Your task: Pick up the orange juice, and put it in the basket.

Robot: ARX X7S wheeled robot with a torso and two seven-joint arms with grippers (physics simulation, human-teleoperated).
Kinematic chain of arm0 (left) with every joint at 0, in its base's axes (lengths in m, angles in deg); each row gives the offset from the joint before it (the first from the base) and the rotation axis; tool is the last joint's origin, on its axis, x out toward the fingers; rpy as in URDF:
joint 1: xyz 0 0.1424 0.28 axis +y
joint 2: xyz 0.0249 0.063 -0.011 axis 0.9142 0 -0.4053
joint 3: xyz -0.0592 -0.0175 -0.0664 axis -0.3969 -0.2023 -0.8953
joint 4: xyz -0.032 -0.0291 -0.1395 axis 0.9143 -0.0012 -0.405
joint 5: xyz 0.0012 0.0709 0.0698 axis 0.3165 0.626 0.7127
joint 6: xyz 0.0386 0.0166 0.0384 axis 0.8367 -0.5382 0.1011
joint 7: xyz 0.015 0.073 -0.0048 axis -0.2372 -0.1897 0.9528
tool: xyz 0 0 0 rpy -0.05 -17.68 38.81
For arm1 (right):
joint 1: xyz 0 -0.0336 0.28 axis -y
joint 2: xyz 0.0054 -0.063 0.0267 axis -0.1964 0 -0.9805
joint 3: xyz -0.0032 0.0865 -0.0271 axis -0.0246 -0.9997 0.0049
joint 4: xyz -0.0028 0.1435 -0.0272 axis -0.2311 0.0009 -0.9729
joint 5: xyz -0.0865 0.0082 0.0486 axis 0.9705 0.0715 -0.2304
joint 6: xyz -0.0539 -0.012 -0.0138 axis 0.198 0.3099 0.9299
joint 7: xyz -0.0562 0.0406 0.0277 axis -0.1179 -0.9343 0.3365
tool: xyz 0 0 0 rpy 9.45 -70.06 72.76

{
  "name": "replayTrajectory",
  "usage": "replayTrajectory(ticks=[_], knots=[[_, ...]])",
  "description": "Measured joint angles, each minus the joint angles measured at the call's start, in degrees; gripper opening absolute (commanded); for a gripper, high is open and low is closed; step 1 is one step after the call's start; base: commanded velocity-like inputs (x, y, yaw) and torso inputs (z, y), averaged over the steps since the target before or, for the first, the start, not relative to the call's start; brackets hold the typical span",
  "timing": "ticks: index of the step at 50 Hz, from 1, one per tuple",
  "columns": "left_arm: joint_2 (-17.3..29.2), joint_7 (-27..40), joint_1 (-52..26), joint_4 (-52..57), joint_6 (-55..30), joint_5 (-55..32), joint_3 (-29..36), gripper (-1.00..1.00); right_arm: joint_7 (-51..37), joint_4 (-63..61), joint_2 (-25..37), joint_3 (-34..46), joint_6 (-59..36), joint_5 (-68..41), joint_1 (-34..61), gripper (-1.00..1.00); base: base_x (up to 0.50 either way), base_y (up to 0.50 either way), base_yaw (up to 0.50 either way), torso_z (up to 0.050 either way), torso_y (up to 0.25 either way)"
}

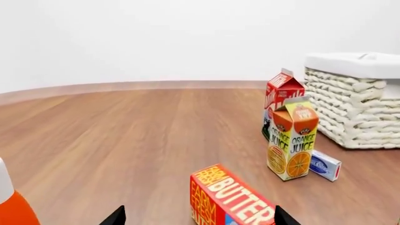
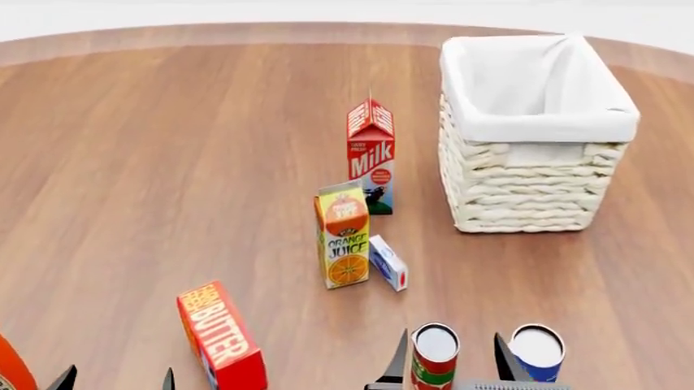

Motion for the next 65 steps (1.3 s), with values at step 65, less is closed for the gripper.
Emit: replayTrajectory(ticks=[65], knots=[[2.3, 2.7, -0.4, -0.2, 0.6, -2.3, 2.9, 1.00, -2.9, 0.8, 2.0, 3.5, 2.1, -2.0, 0.0, 1.00, 0.24, 0.00, 0.00, 0.000, 0.000]])
